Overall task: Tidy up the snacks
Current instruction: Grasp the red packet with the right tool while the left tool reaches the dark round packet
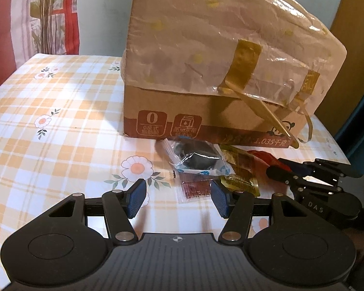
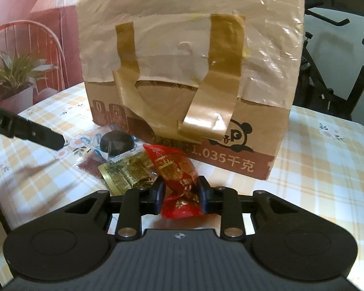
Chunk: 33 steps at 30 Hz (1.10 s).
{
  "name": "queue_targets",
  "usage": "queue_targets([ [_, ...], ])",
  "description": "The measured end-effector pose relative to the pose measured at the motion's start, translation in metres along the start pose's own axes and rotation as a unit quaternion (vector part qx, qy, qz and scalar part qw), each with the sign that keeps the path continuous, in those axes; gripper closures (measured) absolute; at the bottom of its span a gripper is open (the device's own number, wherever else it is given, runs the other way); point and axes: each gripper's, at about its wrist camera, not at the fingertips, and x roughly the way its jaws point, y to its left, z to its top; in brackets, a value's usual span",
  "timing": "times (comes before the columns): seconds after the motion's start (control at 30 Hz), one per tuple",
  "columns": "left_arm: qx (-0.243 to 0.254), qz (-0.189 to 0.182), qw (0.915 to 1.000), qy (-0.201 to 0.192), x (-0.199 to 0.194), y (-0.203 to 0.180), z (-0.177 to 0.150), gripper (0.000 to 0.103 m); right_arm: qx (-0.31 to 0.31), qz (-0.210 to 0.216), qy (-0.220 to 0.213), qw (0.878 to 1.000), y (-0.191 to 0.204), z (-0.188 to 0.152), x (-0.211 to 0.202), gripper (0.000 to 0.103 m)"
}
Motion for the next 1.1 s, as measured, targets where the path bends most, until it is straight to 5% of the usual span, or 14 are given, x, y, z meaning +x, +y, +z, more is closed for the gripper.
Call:
queue_targets([
  [0.4, 0.01, -0.005, 0.9998, 0.016, 0.028, -0.011, 0.029, 0.041, -0.002, 0.006, -0.003, 1.0, 0.0, -0.001, -0.003, 0.08],
  [0.57, 0.002, -0.006, 0.9996, 0.028, 0.052, -0.024, 0.042, 0.032, 0.003, 0.007, -0.003, 1.0, 0.0, 0.0, -0.003, 0.081],
  [0.83, 0.02, 0.033, 0.9987, 0.034, 0.083, -0.032, 0.041, 0.024, 0.009, 0.011, -0.002, 1.0, -0.002, 0.0, -0.003, 0.081],
  [1.1, 0.023, 0.022, 0.9994, 0.017, 0.06, -0.029, 0.016, 0.041, 0.011, 0.007, 0.005, 1.0, -0.002, 0.002, 0.001, 0.081],
])
